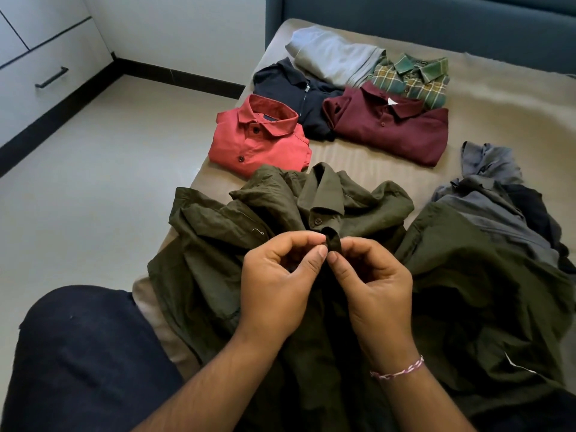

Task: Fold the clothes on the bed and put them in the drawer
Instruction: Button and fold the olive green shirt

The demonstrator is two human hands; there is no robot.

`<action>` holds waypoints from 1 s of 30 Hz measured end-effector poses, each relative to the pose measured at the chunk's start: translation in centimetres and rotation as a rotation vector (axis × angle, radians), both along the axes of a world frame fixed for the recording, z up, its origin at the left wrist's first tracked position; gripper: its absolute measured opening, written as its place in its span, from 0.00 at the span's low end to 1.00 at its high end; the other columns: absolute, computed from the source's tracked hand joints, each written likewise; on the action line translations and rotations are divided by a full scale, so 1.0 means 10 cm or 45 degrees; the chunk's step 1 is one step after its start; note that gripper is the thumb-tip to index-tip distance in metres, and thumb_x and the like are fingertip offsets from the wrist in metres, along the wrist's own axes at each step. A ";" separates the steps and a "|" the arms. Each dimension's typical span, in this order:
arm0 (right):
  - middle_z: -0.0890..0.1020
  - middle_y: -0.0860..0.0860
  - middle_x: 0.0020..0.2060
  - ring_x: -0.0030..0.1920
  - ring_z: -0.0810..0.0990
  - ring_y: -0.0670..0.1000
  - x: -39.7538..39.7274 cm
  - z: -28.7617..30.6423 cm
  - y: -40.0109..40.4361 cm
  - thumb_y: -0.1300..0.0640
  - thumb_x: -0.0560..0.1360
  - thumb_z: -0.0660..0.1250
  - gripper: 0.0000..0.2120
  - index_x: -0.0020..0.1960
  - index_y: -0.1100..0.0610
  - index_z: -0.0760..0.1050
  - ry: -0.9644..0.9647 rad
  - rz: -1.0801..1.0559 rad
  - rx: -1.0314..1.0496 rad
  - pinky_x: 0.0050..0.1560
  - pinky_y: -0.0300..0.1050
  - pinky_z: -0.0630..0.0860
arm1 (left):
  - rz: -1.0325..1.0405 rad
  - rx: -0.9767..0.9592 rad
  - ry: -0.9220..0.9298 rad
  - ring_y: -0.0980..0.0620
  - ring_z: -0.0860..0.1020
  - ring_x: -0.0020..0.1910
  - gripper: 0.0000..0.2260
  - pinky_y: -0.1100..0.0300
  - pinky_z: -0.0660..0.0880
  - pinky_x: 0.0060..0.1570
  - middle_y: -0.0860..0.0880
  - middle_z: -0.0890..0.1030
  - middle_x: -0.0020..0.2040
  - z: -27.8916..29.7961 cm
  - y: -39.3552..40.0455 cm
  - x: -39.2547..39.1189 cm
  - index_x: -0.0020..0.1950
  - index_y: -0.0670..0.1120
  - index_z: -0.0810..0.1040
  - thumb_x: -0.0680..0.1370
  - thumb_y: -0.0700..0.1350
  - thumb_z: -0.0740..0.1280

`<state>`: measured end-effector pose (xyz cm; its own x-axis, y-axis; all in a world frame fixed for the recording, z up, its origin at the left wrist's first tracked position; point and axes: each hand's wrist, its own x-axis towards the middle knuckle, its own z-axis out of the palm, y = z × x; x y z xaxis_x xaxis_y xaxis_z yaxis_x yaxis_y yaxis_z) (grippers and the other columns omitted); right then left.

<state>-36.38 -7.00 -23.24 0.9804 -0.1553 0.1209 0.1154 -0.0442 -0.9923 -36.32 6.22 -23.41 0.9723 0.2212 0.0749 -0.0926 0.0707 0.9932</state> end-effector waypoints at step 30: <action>0.85 0.46 0.50 0.52 0.85 0.48 0.08 -0.22 -0.04 0.61 0.75 0.75 0.09 0.55 0.57 0.85 -0.299 -0.021 -0.564 0.51 0.43 0.82 | -0.069 -0.464 0.367 0.44 0.87 0.51 0.05 0.51 0.84 0.54 0.42 0.88 0.48 -0.13 -0.08 0.06 0.52 0.41 0.86 0.77 0.36 0.75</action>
<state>-35.60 -7.42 -25.42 0.9167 -0.0545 0.3959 0.3291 -0.4589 -0.8253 -35.75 5.46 -24.69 0.9530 0.1314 -0.2731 0.1969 0.4169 0.8874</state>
